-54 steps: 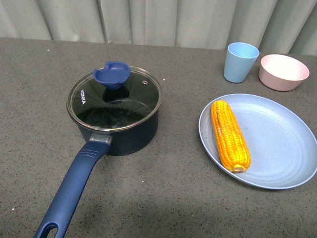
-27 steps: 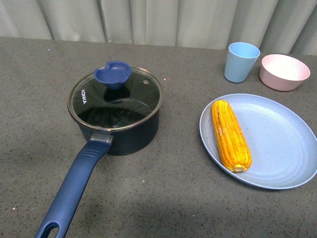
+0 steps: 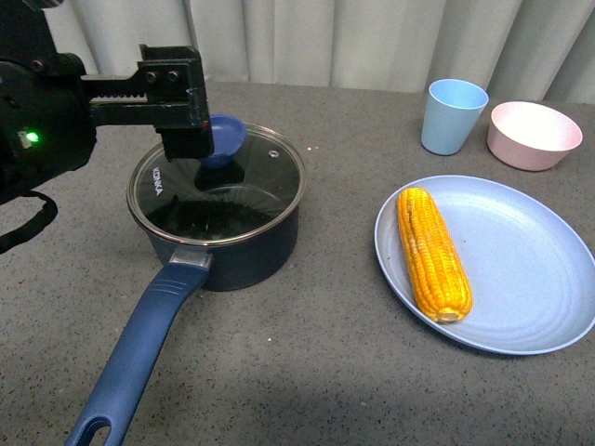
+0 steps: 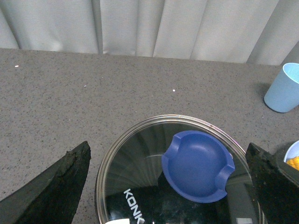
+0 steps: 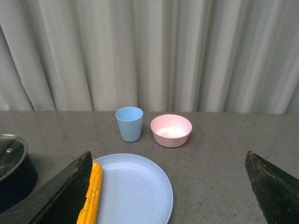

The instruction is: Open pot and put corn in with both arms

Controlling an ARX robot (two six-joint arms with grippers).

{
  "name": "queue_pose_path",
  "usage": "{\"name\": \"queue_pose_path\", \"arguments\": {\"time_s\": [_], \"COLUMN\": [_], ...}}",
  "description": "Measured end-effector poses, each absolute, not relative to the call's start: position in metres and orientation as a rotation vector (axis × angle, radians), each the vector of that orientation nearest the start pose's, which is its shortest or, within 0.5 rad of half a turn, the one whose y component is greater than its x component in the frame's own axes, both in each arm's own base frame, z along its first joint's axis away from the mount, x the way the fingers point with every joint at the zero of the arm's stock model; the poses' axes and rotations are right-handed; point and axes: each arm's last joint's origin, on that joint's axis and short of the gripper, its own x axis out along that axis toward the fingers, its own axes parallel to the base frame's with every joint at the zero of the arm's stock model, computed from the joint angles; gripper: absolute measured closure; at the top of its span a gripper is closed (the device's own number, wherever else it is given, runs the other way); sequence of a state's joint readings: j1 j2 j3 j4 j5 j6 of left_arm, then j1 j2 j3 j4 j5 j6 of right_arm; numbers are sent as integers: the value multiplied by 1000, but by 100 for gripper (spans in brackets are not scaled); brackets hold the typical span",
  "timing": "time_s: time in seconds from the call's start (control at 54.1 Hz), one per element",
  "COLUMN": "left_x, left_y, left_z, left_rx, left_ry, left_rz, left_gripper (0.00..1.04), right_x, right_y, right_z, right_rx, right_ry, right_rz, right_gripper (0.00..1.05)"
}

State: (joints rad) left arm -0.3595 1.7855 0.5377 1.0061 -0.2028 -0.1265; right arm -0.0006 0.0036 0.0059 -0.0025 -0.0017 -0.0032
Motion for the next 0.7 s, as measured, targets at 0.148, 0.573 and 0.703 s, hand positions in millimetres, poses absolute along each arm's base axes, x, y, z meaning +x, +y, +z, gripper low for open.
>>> {"name": "queue_pose_path", "arguments": {"time_s": [0.148,0.573,0.703], "left_x": [298,314,318], "left_y": [-109,-129,-132], "left_z": [113,93,90], "left_rx": [-27,28,30], "left_ry": [253,273,276], "left_rz": [-156,-240,-262], "left_gripper": [7,7,7], "right_x": [98,98,98], "right_y": [0,0,0], "right_z": [165,165,165], "right_rx": [-3,-3,-3], "right_ry": [0,0,0], "right_rz": [1,1,1], "right_gripper": [9,9,9]}}
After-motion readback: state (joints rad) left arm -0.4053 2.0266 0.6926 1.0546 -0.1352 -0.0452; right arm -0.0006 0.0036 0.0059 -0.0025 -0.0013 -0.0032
